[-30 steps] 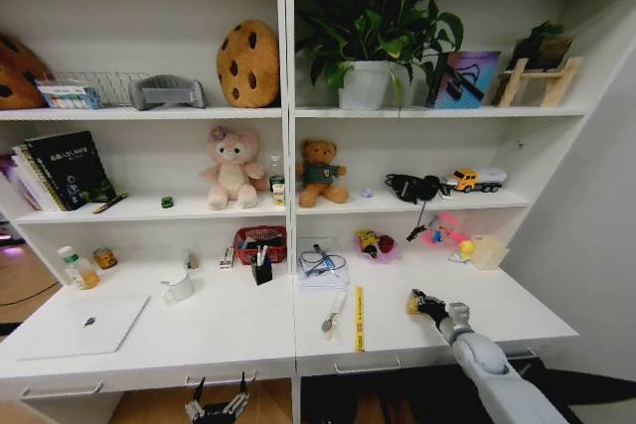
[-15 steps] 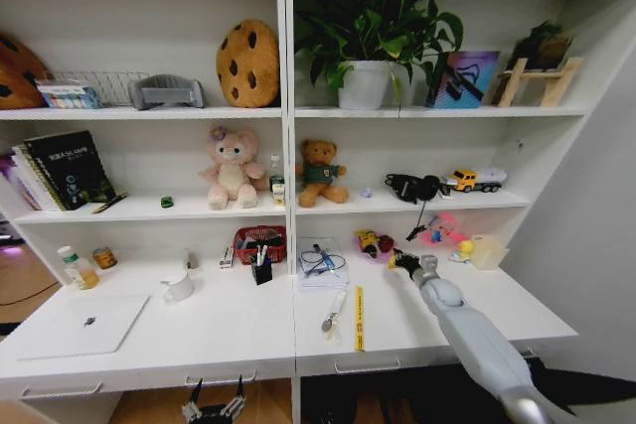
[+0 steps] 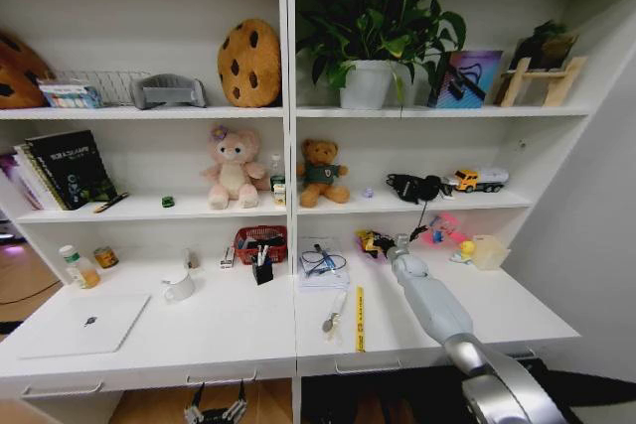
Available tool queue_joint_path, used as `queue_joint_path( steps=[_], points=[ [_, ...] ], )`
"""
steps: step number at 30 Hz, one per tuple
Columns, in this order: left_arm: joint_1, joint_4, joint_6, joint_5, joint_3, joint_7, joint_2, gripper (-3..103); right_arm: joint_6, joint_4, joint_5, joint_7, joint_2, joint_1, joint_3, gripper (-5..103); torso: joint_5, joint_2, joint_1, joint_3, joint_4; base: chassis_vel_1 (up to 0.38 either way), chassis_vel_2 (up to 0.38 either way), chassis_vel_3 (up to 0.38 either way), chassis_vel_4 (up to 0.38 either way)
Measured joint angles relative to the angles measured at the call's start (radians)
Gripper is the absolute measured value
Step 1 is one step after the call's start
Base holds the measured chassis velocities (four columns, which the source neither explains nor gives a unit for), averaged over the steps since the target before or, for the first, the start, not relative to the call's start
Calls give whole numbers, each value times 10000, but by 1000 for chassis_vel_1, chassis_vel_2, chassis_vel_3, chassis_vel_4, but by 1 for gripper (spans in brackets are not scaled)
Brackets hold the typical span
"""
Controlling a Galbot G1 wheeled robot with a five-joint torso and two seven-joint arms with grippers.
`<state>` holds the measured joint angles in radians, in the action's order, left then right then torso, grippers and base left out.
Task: Organize the objects on the table.
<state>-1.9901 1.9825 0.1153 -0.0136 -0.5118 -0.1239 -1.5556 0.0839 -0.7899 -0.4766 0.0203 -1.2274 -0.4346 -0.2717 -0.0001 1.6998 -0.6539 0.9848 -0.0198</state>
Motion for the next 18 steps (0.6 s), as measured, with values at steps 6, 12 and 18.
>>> queue_joint_path(
  steps=[6, 12, 18],
  points=[
    [-6, -19, 0, 6, 51, -11, -15, 100, -443, 505, 138, -368, -32, 193, -465, 0, 1, 0, 0, 0, 0, 0, 0, 0, 0],
    [-76, -1, 17, 12, 58, -13, 2, 100, -784, 731, 217, -254, -155, 227, -544, 9, 4, 0, 2, -1, 3, 0, 0, 0, 0],
    [-105, 13, 64, 41, 3, -33, -23, 100, -957, 675, 294, -314, -160, 107, -629, 37, 0, 0, 1, 0, 7, 0, 0, 0, 0]
  ],
)
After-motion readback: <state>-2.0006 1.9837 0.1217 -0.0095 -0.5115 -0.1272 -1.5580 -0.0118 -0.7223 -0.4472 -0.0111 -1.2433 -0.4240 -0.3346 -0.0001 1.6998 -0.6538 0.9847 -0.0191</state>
